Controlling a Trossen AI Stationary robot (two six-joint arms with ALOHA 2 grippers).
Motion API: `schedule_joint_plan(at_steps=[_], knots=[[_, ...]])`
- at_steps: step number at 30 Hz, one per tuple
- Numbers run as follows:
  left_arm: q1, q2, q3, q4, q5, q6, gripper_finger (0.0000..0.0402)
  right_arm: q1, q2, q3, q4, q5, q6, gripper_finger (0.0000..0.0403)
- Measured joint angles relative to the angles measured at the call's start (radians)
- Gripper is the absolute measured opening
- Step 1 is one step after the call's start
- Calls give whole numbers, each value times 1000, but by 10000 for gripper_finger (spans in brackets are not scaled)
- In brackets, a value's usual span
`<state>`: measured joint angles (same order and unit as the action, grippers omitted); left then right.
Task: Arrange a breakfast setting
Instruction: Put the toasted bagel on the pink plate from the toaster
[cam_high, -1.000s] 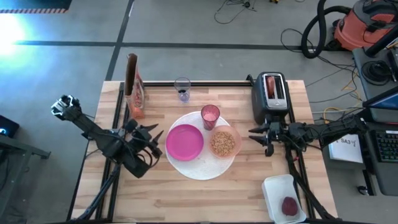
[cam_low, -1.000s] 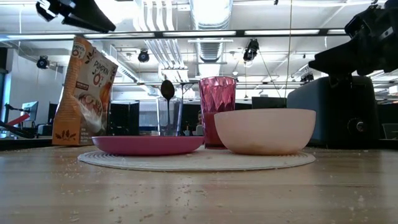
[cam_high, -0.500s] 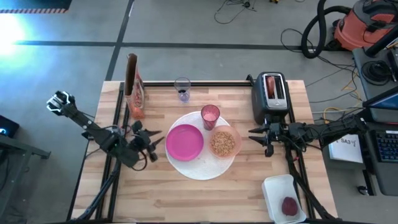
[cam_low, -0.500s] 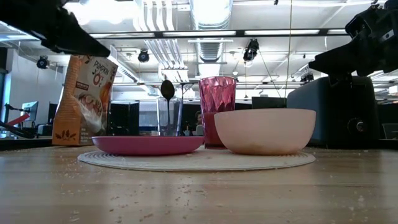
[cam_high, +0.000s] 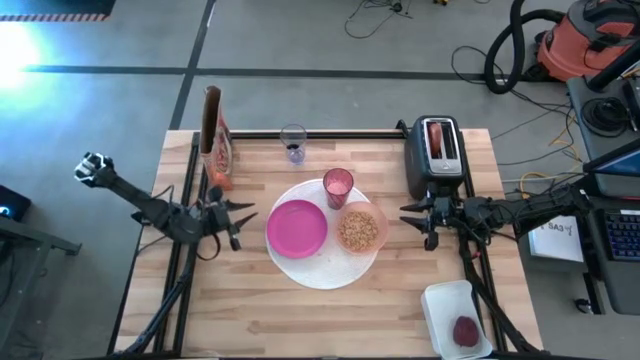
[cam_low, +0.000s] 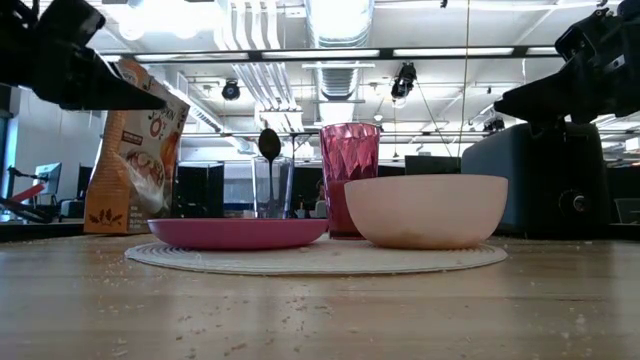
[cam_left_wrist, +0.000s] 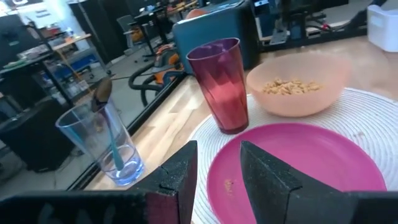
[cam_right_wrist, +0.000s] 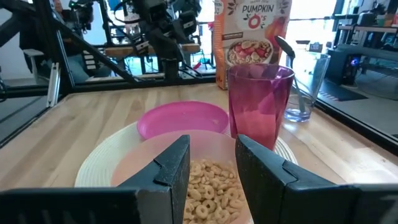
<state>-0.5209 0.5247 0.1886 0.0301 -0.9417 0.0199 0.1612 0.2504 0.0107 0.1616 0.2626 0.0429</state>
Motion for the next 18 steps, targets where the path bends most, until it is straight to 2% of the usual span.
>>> schedule_joint_plan(at_steps=[6, 12, 18], knots=[[141, -70, -82, 103, 198, 55, 105, 0, 0, 0, 0, 0, -2, 118], [316, -81, -149, 242, 436, 101, 105, 0, 0, 0, 0, 0, -2, 118], [446, -79, -163, 268, 559, 132, 105, 0, 0, 0, 0, 0, -95, 118]])
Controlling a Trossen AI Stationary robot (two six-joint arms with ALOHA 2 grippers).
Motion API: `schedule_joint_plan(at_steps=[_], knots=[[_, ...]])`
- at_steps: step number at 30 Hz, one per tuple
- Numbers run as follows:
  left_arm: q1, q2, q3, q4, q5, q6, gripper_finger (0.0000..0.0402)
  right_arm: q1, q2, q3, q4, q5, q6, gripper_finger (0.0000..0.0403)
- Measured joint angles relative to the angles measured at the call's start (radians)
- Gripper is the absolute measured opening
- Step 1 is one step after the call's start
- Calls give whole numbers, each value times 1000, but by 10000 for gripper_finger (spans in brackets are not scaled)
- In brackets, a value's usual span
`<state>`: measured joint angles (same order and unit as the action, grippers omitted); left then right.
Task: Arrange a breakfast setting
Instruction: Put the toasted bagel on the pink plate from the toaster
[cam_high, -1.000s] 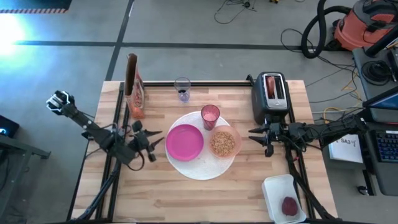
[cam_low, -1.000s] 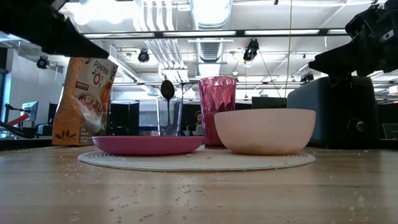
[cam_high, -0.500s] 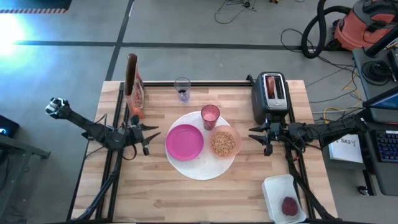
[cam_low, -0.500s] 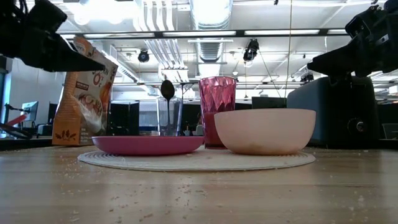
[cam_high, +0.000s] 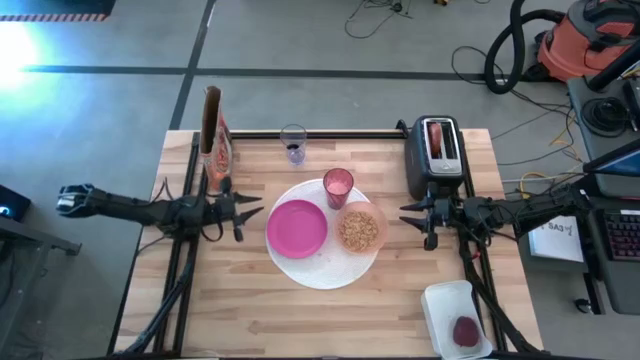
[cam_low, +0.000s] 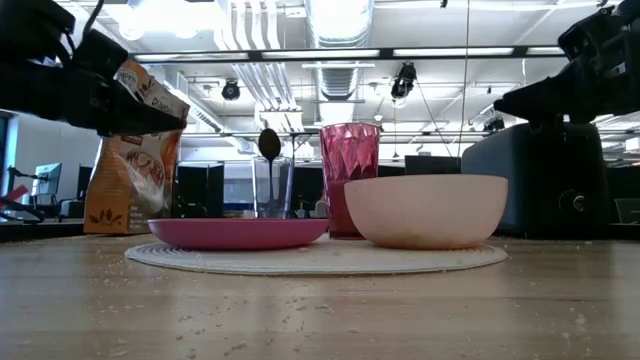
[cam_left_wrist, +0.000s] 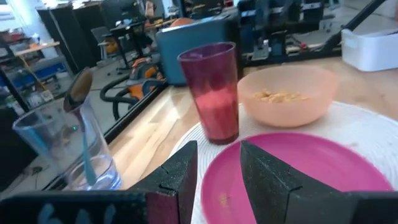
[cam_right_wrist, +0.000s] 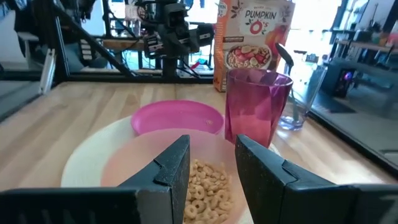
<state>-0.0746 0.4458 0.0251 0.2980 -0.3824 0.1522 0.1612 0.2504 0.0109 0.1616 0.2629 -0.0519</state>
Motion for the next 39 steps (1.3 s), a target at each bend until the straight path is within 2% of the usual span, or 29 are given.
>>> schedule_joint_plan(at_steps=[13, 19, 24, 30, 39], knots=[[112, 0, -15, -27, 60, 8, 100, 0, 0, 0, 0, 1, -38, 118], [116, -8, -15, -1, 80, 23, 79, 0, 0, 0, 1, 1, -26, 118], [116, -8, 14, -2, 79, 23, 77, 0, 0, 0, 28, 0, -15, 118], [116, -6, 28, -9, 77, -27, 77, -3, 0, 0, 164, 37, 130, 118], [116, -5, 28, -29, 77, -69, 77, -3, 0, 0, 217, 26, 29, 118]])
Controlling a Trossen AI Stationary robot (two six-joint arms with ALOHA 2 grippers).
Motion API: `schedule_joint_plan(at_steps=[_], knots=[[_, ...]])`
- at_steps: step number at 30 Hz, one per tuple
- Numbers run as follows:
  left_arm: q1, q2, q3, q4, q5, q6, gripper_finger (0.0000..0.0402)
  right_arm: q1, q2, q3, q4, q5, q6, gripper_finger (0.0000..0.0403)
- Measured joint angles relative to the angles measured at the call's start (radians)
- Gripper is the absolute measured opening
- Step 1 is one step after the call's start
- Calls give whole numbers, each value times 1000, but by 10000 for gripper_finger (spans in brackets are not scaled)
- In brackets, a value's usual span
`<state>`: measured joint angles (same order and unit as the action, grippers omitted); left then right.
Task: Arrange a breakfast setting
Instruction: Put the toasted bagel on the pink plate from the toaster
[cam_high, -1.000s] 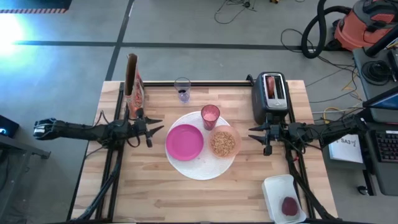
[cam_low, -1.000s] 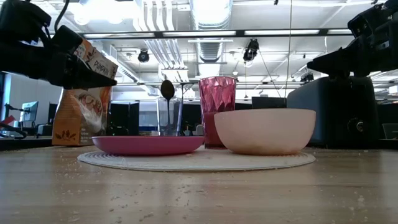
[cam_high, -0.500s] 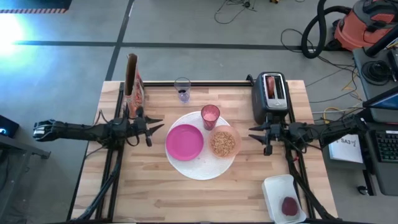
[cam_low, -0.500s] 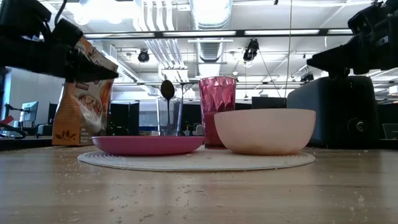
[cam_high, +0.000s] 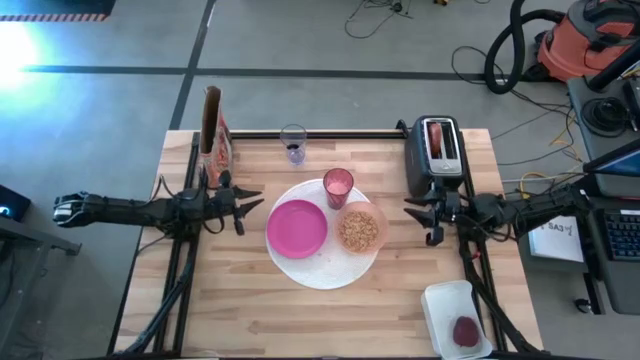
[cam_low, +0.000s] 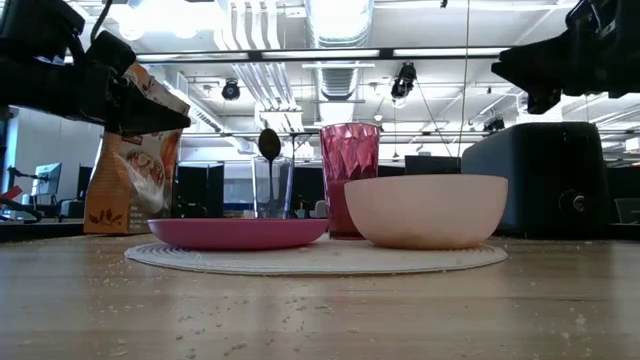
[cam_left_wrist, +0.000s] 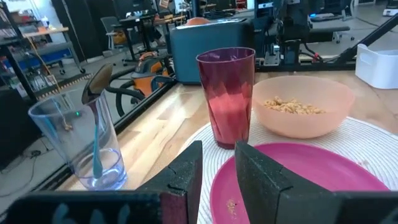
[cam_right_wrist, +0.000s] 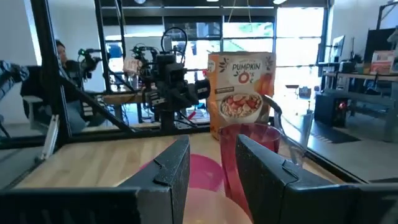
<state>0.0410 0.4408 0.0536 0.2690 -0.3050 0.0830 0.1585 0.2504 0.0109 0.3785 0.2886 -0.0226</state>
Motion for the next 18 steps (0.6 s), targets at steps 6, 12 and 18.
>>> schedule_joint_plan(at_steps=[6, 12, 18], knots=[[0, 10, 0, -5, 0, -48, 77, 0, 0, 2, 5, 0, 230, 118], [0, 36, 0, -5, 1, -49, 77, 0, 1, 10, 5, 0, 156, 118], [0, 70, -1, -5, 1, -49, 77, 0, 1, 13, 84, 41, 222, 118]])
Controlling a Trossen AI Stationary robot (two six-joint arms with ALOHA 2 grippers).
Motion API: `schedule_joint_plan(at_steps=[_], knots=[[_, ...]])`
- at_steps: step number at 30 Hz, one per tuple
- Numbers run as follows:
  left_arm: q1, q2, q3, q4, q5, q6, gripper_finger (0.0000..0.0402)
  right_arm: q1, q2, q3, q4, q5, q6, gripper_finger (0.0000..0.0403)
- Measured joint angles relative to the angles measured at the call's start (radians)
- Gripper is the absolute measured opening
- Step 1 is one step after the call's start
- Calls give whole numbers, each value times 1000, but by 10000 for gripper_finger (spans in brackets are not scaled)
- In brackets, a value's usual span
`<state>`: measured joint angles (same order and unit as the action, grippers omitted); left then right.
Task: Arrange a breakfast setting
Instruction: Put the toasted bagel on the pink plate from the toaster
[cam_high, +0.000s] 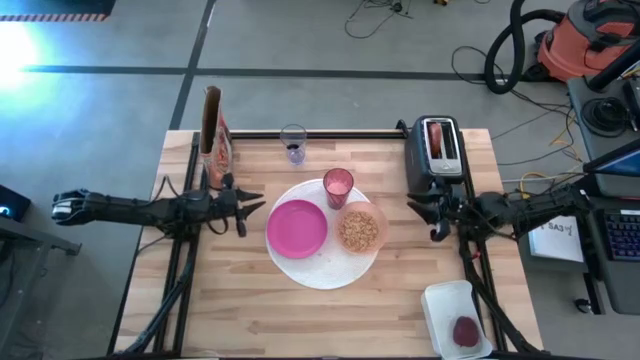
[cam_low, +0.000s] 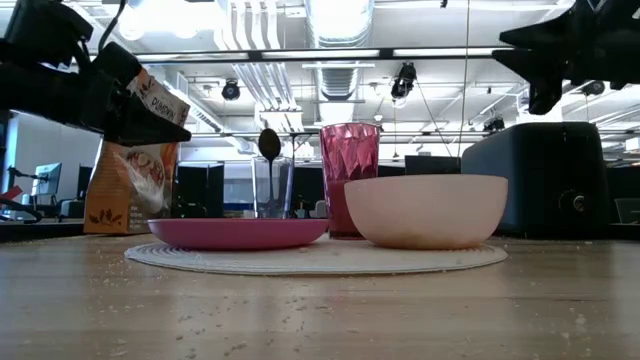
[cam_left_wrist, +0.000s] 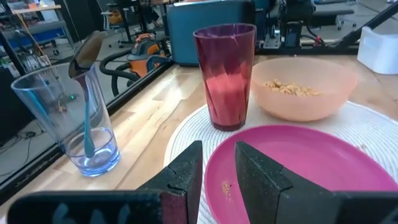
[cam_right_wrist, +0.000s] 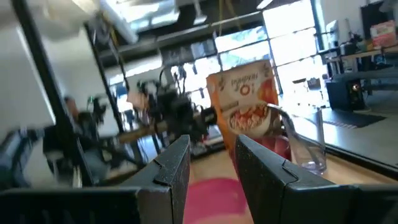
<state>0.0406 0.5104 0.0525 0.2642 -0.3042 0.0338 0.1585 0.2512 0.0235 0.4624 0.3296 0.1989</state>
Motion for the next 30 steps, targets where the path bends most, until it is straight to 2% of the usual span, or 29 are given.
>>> schedule_joint_plan(at_steps=[3, 7, 11, 14, 16, 18, 20, 23, 26, 30], knots=[[0, 14, 0, 0, 0, 0, 77, 0, 0, 0, 40, 16, 18, 118], [0, 24, 0, 0, -1, 0, 77, 0, 1, 47, 9, 153, 44, 118], [0, 25, 0, 1, -1, 0, 77, 0, 8, 168, -134, 254, -90, 114], [0, 25, 0, 1, -2, 1, 77, 0, 34, 285, -309, 402, -105, 108], [0, 25, 0, 1, -2, 1, 77, 0, 59, 381, -533, 546, 9, 106], [0, 25, 0, 1, -2, 1, 77, -1, 90, 486, -821, 627, 184, 107], [0, 25, 0, 1, -3, 12, 77, -7, 132, 589, -1076, 635, 401, 114], [0, 25, 0, 0, -3, 47, 77, -9, 199, 709, -1341, 629, 644, 134], [0, 25, 0, 0, -3, 68, 77, -9, 263, 786, -1454, 601, 770, 159], [0, 25, 0, 0, -3, 61, 77, -20, 342, 861, -1492, 586, 840, 186]])
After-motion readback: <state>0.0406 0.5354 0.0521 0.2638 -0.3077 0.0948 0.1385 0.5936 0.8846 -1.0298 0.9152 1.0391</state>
